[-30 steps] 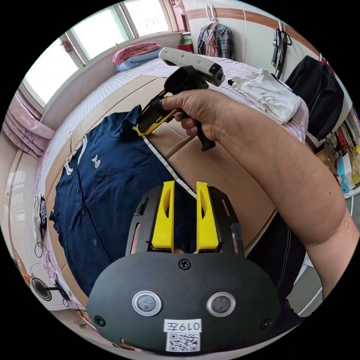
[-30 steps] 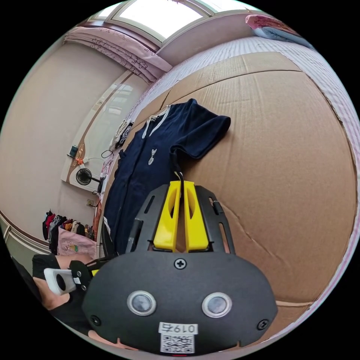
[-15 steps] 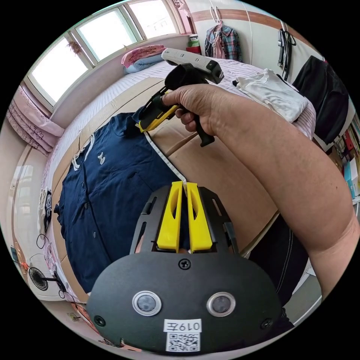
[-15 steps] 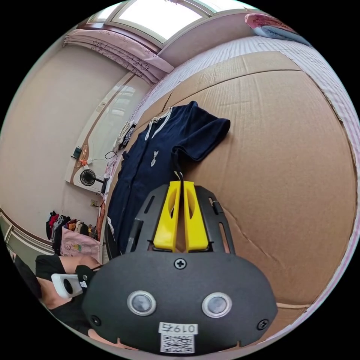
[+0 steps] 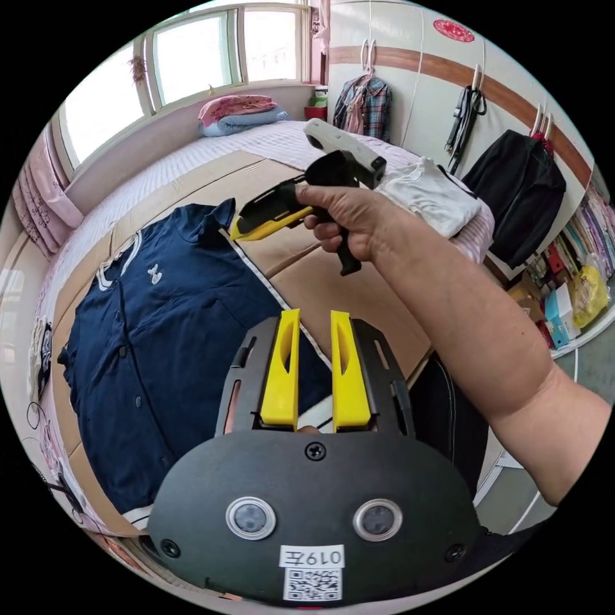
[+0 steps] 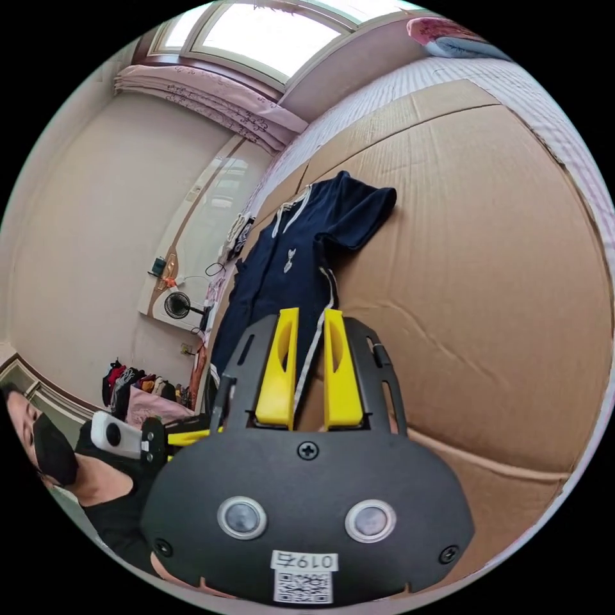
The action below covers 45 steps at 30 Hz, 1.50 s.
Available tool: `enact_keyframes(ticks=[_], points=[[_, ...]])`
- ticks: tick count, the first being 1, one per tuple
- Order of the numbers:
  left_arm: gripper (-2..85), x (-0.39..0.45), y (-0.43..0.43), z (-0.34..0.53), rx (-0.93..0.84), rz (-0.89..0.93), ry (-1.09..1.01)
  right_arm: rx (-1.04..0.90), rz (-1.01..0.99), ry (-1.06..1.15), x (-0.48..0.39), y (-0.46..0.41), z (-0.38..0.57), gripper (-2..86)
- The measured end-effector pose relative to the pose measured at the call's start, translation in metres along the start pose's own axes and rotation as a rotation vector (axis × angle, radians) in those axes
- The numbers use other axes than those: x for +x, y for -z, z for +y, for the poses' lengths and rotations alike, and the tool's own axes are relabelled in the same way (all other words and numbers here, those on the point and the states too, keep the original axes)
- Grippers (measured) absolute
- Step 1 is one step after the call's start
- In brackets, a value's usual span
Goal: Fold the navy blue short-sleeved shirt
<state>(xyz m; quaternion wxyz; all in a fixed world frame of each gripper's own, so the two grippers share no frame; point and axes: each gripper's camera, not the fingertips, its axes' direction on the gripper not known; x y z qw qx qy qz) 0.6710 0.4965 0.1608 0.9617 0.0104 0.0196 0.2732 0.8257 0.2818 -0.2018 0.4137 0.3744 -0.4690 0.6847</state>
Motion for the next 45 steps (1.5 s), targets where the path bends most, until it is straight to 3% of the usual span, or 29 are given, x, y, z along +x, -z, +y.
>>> enact_keyframes(ticks=[6, 18, 25, 32, 37, 45], points=[[9.4, 0.012, 0.007, 0.050, -0.027, 0.072, -0.015, 0.068, -0.003, 0.011, -0.006, 0.013, 0.069, 9.2], [7.6, 0.083, -0.004, 0.092, -0.053, -0.199, -0.138, 0.109, 0.060, -0.037, 0.028, 0.008, 0.039, 6.2], [4.7, 0.087, -0.002, 0.110, -0.038, -0.148, -0.119, -0.030, -0.009, -0.066, 0.055, -0.009, 0.037, 6.1], [1.8, 0.082, 0.003, 0.133, -0.003, -0.103, -0.070, 0.035, -0.086, -0.107, 0.095, 0.009, 0.049, 5.9], [1.0, 0.083, 0.006, 0.145, 0.002, -0.094, -0.075, -0.080, -0.058, -0.079, 0.101, -0.014, 0.050, 4.0], [1.0, 0.075, 0.014, 0.168, 0.016, -0.057, -0.055, -0.057, -0.163, -0.091, 0.138, -0.029, 0.066, 2.0]])
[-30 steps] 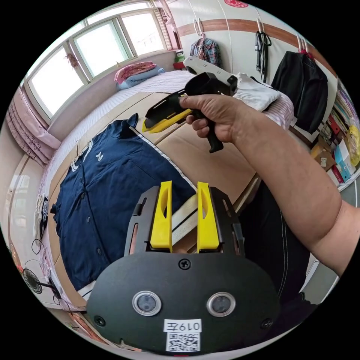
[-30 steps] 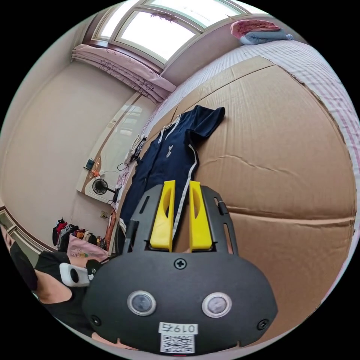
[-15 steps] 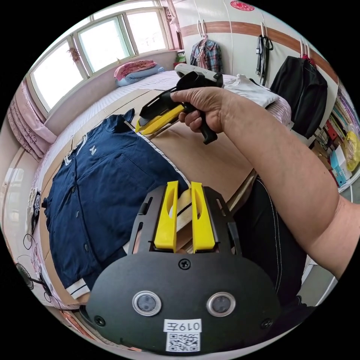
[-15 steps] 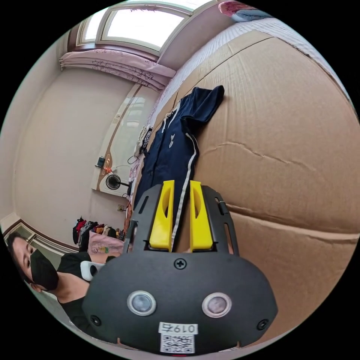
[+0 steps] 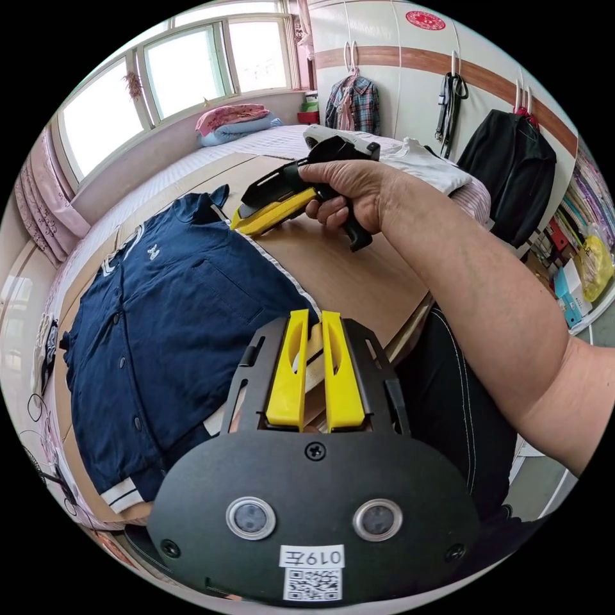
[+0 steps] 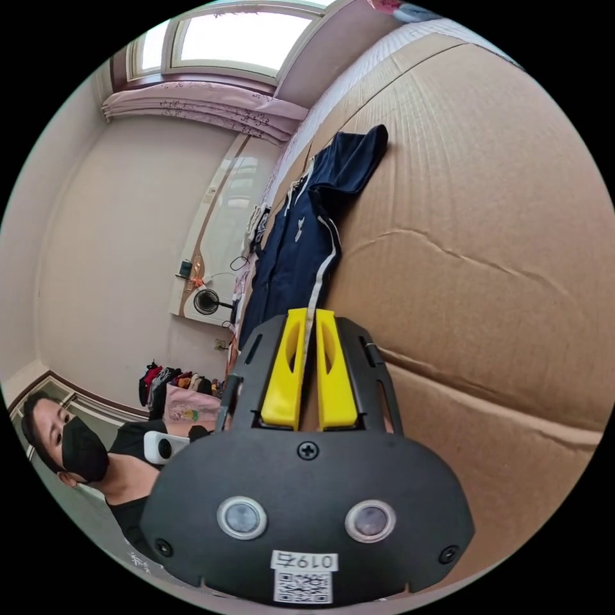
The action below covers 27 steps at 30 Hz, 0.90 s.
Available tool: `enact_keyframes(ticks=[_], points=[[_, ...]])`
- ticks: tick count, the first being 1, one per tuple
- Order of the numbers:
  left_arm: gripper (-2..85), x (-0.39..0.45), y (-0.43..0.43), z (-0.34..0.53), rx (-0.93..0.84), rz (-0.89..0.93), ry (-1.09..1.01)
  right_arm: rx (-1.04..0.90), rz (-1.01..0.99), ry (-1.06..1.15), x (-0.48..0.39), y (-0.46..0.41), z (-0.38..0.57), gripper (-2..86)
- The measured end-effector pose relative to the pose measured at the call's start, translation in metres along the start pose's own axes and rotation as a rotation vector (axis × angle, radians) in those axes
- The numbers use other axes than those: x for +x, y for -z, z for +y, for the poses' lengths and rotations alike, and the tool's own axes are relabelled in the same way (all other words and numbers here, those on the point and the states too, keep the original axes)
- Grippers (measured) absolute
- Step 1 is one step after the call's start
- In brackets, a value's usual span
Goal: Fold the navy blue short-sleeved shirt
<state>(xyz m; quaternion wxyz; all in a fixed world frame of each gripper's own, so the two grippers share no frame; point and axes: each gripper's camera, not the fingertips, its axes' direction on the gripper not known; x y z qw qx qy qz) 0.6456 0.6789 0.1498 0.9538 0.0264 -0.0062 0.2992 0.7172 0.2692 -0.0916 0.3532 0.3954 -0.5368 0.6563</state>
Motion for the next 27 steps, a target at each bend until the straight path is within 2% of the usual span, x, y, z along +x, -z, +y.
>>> enact_keyframes(ticks=[11, 20, 22, 24, 27], points=[[1.6, -0.003, 0.016, 0.026, -0.006, -0.023, -0.017, 0.014, 0.271, 0.094, 0.009, -0.030, 0.031, -0.9], [2.1, 0.000, 0.020, 0.047, -0.062, -0.089, -0.057, -0.013, 0.355, 0.165, 0.029, -0.070, 0.059, -0.7], [2.4, -0.001, 0.027, 0.056, -0.040, -0.078, -0.048, 0.003, 0.361, 0.202, 0.031, -0.075, 0.067, -0.3], [2.5, -0.008, 0.048, 0.077, 0.068, -0.032, -0.033, 0.042, 0.365, 0.244, 0.030, -0.075, 0.079, 0.2], [1.9, -0.020, 0.078, 0.117, 0.226, -0.054, -0.022, 0.121, 0.365, 0.377, 0.013, -0.073, 0.111, 1.3]])
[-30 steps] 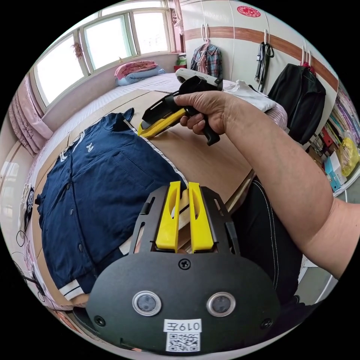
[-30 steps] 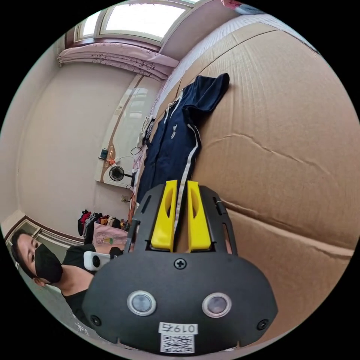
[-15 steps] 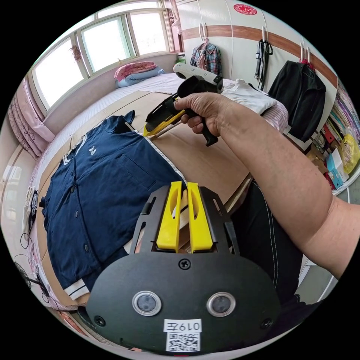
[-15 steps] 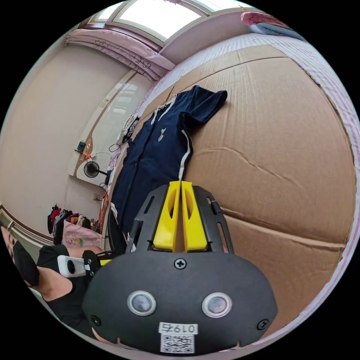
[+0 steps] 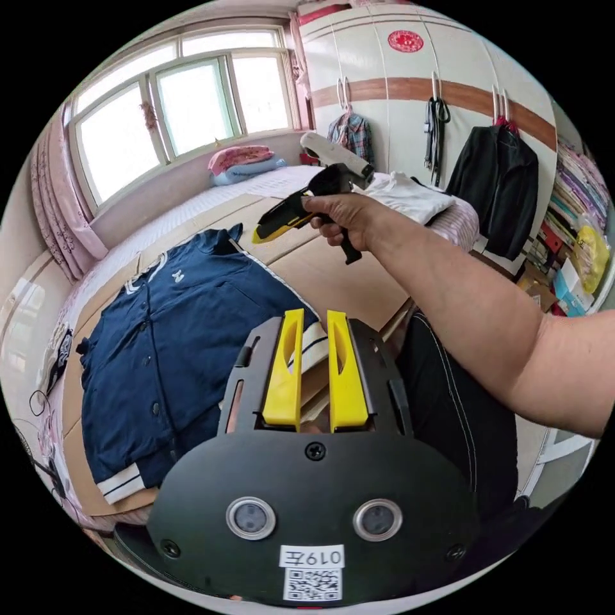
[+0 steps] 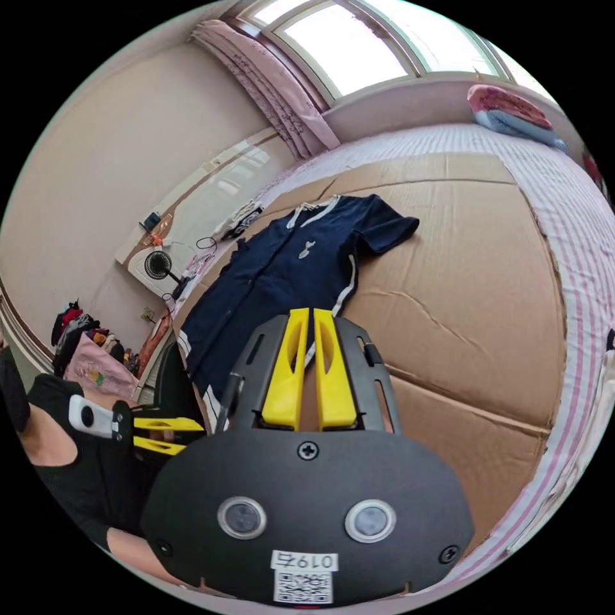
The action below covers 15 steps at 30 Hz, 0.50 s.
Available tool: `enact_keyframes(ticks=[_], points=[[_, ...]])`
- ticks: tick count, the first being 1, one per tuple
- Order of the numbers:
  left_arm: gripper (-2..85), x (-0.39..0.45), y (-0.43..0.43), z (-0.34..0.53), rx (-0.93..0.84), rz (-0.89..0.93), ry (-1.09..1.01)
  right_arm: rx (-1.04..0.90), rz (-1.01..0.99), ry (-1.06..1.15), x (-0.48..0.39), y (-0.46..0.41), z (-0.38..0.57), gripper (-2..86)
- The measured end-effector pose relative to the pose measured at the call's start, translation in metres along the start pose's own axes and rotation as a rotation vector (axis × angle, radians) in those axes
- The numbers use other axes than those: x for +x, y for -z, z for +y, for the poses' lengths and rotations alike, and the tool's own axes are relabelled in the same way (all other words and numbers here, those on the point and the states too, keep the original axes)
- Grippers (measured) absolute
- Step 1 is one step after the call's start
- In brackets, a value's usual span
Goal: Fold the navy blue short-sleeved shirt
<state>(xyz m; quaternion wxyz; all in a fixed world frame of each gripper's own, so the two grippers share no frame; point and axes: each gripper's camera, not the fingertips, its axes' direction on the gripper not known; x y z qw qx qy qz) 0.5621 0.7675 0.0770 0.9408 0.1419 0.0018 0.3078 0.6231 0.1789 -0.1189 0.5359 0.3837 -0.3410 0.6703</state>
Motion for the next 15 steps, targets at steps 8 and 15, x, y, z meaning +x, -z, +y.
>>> enact_keyframes(ticks=[8, 15], points=[[0.8, -0.041, 0.042, 0.082, 0.005, -0.120, -0.052, 0.037, -0.105, -0.055, -0.053, -0.022, 0.106, 9.4], [0.9, -0.061, 0.040, 0.092, 0.021, -0.114, -0.125, 0.125, -0.061, -0.281, -0.058, -0.044, 0.185, 10.1]])
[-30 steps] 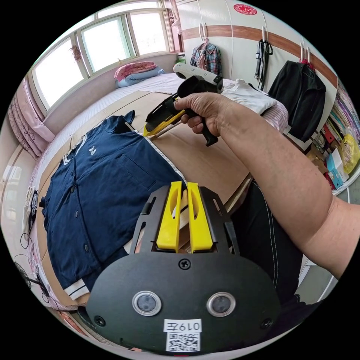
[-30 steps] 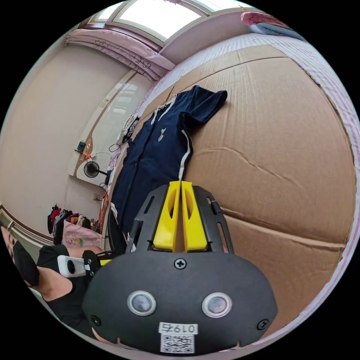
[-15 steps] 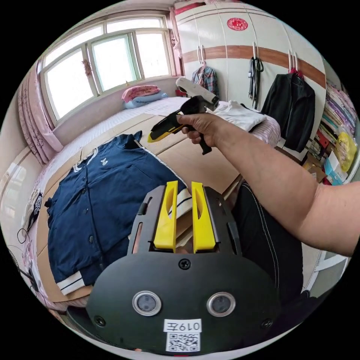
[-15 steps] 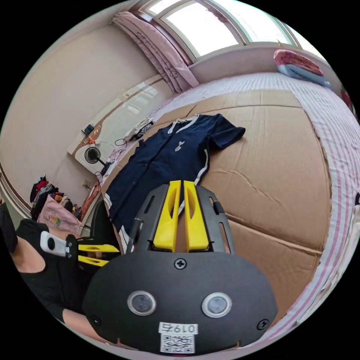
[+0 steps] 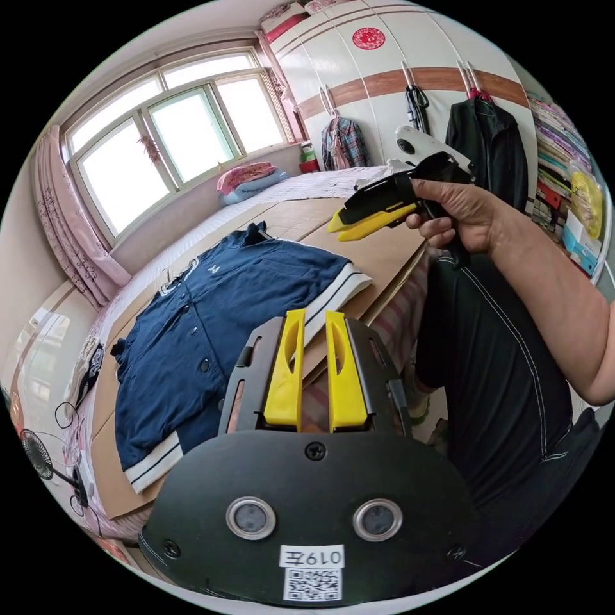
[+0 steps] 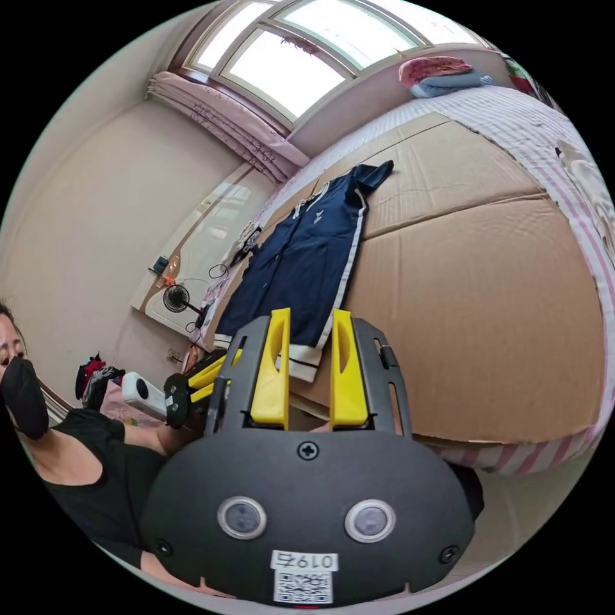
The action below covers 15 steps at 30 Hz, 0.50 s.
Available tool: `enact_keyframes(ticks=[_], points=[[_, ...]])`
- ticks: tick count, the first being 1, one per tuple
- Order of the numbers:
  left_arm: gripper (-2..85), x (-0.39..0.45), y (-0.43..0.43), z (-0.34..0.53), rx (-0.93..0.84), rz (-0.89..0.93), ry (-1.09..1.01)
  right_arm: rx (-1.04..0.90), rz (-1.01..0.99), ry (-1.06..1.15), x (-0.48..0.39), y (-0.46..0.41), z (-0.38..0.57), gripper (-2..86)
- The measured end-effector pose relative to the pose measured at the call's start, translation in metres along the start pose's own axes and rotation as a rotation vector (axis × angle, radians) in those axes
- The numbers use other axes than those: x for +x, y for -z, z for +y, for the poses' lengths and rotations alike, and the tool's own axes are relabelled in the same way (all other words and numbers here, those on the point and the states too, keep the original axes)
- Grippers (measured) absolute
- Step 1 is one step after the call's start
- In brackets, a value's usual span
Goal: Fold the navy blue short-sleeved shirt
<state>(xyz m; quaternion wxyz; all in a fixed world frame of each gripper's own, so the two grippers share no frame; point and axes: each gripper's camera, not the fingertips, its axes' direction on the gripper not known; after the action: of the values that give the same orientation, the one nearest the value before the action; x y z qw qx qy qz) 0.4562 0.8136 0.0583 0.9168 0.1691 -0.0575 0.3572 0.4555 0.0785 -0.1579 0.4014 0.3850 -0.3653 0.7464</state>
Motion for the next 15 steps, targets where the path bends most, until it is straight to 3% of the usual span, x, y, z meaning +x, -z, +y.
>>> enact_keyframes(ticks=[4, 15], points=[[0.8, -0.017, -0.006, 0.003, 0.005, 0.031, 0.028, -0.080, 0.086, -0.052, 0.002, -0.038, 0.018, 8.8], [0.7, -0.073, -0.031, 0.013, -0.062, 0.077, 0.091, -0.044, -0.071, -0.072, 0.012, -0.090, 0.058, 2.0]])
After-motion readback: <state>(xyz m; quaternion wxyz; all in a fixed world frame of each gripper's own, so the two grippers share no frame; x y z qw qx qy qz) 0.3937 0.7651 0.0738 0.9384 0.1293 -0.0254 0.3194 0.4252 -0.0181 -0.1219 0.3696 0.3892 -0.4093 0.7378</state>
